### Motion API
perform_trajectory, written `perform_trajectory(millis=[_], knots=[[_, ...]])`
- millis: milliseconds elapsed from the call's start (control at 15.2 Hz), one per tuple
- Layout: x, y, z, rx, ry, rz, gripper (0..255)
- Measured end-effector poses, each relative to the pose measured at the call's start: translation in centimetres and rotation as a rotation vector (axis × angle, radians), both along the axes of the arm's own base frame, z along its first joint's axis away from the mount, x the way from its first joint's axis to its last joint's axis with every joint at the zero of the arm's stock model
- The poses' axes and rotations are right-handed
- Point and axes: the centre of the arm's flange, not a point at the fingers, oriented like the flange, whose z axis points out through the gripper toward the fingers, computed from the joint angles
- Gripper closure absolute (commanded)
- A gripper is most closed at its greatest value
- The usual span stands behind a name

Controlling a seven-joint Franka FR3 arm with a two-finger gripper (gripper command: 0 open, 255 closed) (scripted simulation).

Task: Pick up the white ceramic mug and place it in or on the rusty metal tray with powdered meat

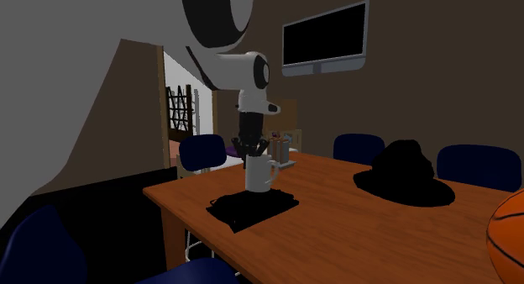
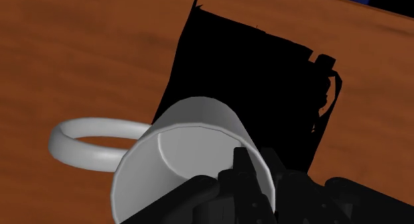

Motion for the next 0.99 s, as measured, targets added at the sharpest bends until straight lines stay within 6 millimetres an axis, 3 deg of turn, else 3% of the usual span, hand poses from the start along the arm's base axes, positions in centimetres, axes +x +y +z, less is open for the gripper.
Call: perform_trajectory(millis=[264, 594, 660, 990], knots=[[0.0, 0.1, -1.8, 0.0, 0.0, 0.0, 255], [0.1, 0.1, -2.1, 0.0, 0.0, 0.0, 255], [0.1, 0.1, -2.1, 0.0, 0.0, 0.0, 0], [0.1, 0.1, -2.1, 0.0, -0.001, 0.0, 0]])
